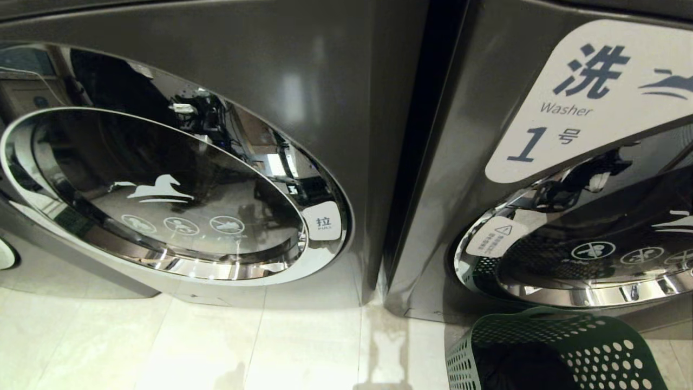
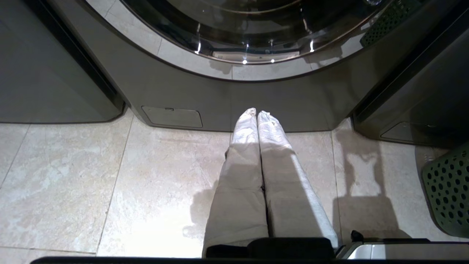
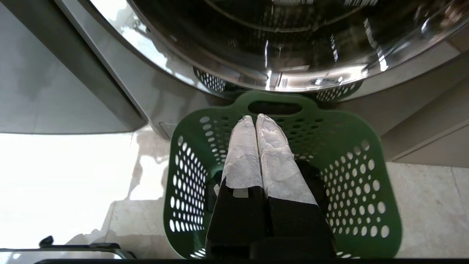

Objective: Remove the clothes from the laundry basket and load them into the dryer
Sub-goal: Take the clothes out of the basket

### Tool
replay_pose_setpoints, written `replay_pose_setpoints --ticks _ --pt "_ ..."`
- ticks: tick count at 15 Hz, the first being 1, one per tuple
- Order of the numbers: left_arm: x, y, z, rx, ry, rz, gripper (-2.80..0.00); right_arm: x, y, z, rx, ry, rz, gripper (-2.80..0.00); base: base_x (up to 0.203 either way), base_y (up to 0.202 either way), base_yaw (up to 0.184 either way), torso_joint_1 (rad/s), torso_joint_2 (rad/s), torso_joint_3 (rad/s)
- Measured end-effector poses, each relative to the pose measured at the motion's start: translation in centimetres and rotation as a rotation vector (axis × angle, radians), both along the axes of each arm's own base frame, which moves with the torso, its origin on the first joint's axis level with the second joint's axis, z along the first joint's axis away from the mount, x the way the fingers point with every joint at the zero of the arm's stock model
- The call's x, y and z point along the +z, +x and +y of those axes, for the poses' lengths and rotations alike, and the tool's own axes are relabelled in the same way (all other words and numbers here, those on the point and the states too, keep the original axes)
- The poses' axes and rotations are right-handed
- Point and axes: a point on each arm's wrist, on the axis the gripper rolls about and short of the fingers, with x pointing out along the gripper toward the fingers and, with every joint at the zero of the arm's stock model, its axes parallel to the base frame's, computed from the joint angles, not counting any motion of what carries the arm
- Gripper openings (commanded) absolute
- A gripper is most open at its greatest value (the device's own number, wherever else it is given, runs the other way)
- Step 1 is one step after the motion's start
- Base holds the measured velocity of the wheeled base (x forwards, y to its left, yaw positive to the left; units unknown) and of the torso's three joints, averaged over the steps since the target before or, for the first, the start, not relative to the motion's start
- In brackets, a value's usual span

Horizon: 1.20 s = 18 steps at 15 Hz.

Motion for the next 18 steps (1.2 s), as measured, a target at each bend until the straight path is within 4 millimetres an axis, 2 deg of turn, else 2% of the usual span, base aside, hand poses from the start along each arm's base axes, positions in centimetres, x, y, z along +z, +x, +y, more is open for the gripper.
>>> replay_pose_setpoints --ticks 3,9,13,15,18 --pt "0.0 0.0 0.0 0.0 0.0 0.001 -2.8 0.0 0.0 0.0 0.0 0.0 0.001 -2.8 0.0 0.0 0.0 0.007 0.25 0.263" --pt "0.0 0.0 0.0 0.0 0.0 0.0 -2.8 0.0 0.0 0.0 0.003 -0.006 0.0 -2.8 0.0 0.0 0.0 0.001 0.02 0.024" --pt "0.0 0.0 0.0 0.0 0.0 0.0 -2.8 0.0 -0.1 0.0 0.017 -0.131 0.031 -2.8 0.0 0.0 0.0 0.0 0.0 0.0" --pt "0.0 0.0 0.0 0.0 0.0 0.0 -2.8 0.7 -0.2 0.0 0.004 -0.138 0.09 -2.8 0.0 0.0 0.0 0.0 0.0 0.0" --pt "0.0 0.0 0.0 0.0 0.0 0.0 -2.8 2.8 0.6 -0.1 -0.067 -0.06 0.306 -2.8 0.0 0.0 0.0 0.0 0.0 0.0"
